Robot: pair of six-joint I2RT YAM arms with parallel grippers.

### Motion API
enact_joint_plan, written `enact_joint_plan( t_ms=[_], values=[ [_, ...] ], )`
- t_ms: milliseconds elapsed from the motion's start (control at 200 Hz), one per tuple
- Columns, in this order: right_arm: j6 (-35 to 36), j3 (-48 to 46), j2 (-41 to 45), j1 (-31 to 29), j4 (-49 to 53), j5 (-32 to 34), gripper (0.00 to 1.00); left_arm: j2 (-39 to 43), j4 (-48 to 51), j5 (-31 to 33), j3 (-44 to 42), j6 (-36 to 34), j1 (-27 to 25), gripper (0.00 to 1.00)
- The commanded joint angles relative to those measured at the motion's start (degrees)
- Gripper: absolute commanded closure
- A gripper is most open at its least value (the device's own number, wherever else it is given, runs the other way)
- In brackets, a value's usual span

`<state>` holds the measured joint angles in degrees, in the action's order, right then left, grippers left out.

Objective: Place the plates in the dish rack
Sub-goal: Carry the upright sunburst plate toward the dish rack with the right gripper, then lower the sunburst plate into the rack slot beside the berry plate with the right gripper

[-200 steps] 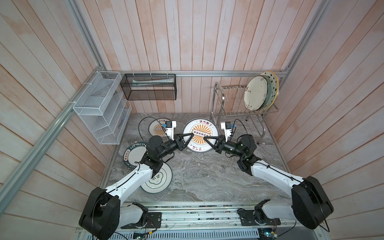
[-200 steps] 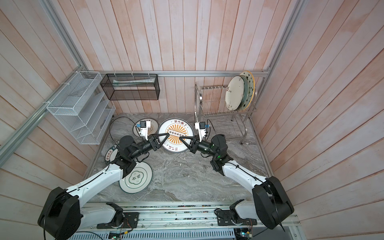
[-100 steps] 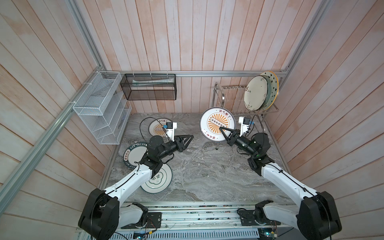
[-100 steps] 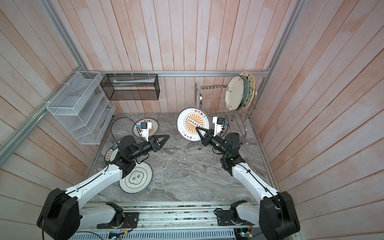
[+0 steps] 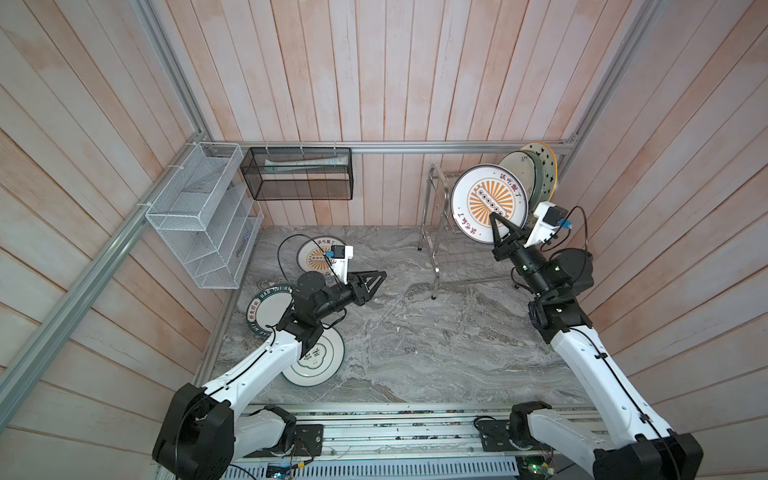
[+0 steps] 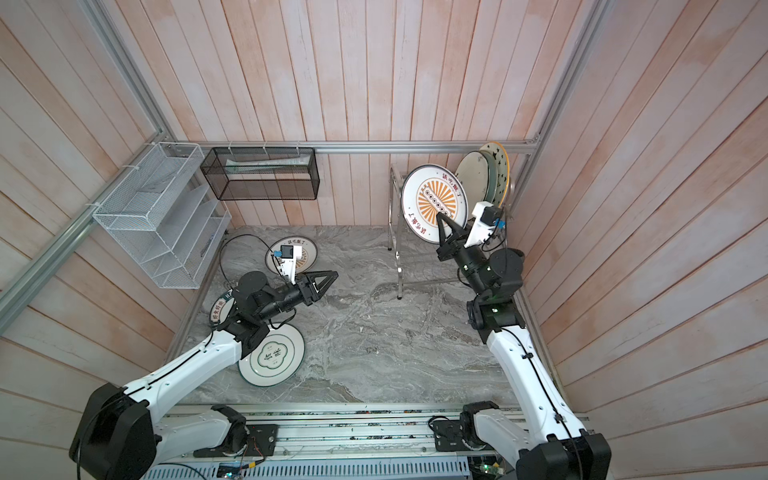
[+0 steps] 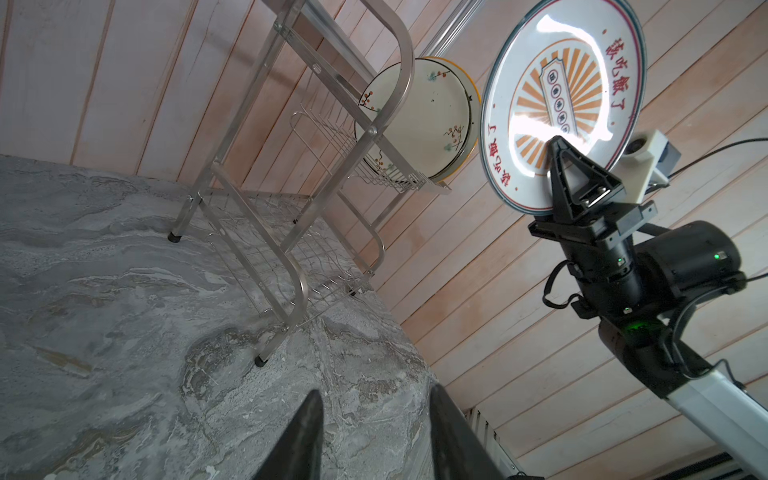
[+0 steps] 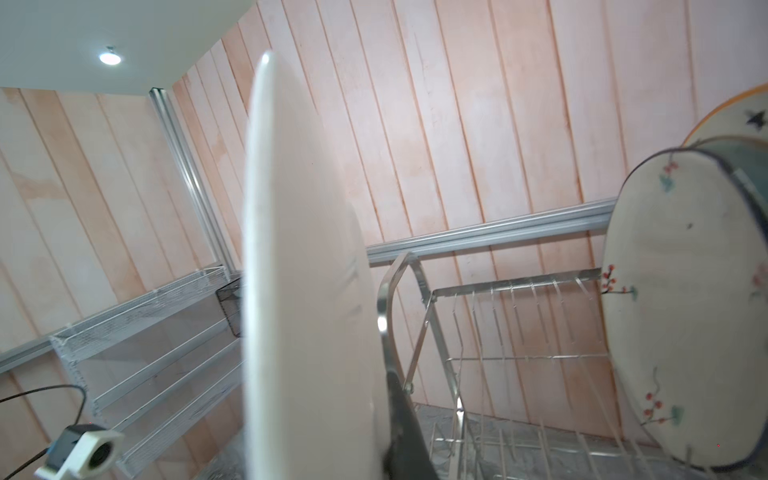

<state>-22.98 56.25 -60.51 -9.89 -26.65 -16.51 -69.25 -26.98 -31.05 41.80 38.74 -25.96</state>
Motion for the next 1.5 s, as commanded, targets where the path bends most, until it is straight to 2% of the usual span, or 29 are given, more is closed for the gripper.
enact_joint_plan(
  t_ms=[0, 185, 415, 780, 1495],
  values=[
    [7.69, 6.65, -1.14, 0.29, 3.77, 9.53, 1.0, 1.77, 1.1, 0.71, 0.81, -1.55, -0.13, 0.57],
    [17.03, 15.02, -6.95, 0.58, 7.62, 13.6, 1.0, 3.65, 1.42, 1.37, -0.34, -2.08, -0.14, 0.57],
    [24.45, 27.26, -16.03, 1.05, 16.29, 21.32, 1.0, 5.35, 2.46, 2.22, -0.95, -2.88, -0.13, 0.57],
    [25.82, 38.81, -28.37, 4.01, 26.06, 22.3, 1.0, 6.32, 2.46, 2.57, -1.29, -3.01, -0.15, 0.57],
    [25.95, 37.56, -34.68, 6.72, 26.34, 18.79, 1.0, 6.24, 2.4, 3.05, -1.11, -3.32, -0.15, 0.57]
  ],
)
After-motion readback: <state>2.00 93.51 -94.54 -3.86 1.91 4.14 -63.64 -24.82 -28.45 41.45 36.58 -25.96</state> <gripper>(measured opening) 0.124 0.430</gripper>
